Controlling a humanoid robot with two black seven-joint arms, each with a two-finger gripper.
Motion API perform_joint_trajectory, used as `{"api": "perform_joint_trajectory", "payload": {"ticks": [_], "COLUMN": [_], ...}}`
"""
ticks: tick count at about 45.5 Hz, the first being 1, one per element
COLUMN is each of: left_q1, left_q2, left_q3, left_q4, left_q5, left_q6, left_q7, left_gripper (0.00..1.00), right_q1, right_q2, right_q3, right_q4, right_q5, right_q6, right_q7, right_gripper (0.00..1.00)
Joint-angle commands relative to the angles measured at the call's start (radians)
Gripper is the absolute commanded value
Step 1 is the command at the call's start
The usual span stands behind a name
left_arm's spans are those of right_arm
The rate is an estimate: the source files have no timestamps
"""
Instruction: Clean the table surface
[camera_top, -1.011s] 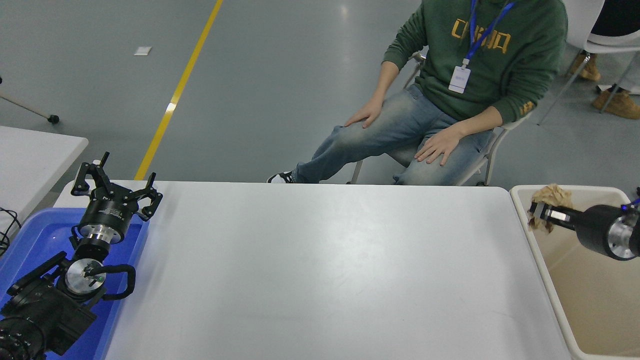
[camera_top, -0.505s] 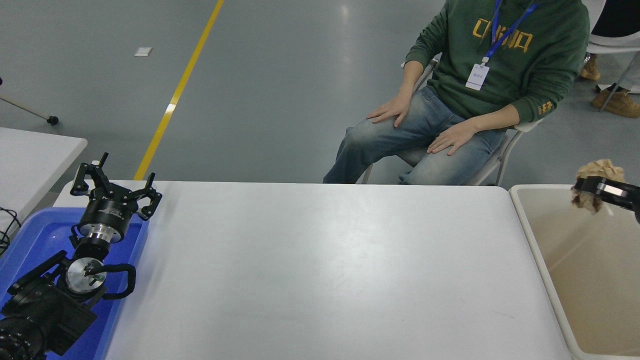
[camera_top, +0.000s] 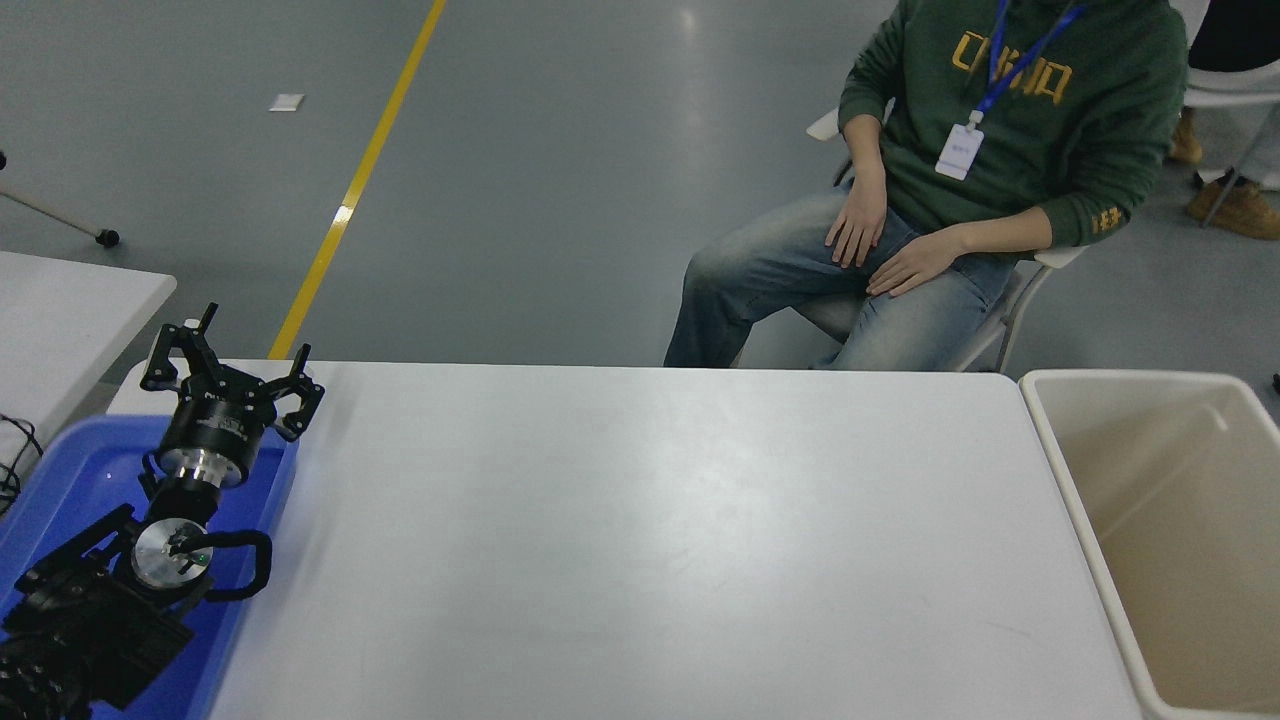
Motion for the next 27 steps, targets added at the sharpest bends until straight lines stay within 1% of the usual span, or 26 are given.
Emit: {"api": "perform_joint_trajectory", "payload": {"ticks": [1, 8, 15, 22, 27], "left_q1": [0.000, 0.000, 0.000, 0.000, 0.000], "left_q2": [0.000, 0.000, 0.000, 0.000, 0.000], "left_q3": [0.000, 0.000, 0.000, 0.000, 0.000], "left_q4": [-0.001, 0.000, 0.001, 0.001, 0.000], "left_q5": [0.000, 0.000, 0.000, 0.000, 0.000], "left_q6": [0.000, 0.000, 0.000, 0.000, 0.000], "left_q7": [0.000, 0.000, 0.000, 0.000, 0.000], "left_gripper": [1.00, 1.00, 1.00, 1.00, 1.00], "right_q1": [-0.124, -0.199, -0.248, -0.293, -0.316], "right_q2": [0.128, 0.225, 0.322, 0.392, 0.474], "right_q3": [0.004, 0.005, 0.005, 0.005, -0.004], "right_q4": [-0.137, -0.229, -0.335, -0.449, -0.553], "right_q5": [0.057, 0.071, 0.071, 0.076, 0.106], "right_q6": [-0.080, -0.137, -0.145, -0.143, -0.136], "right_q7": [0.005, 0.005, 0.011, 0.051, 0.085], "right_gripper": [0.00, 0.00, 0.00, 0.00, 0.00]}}
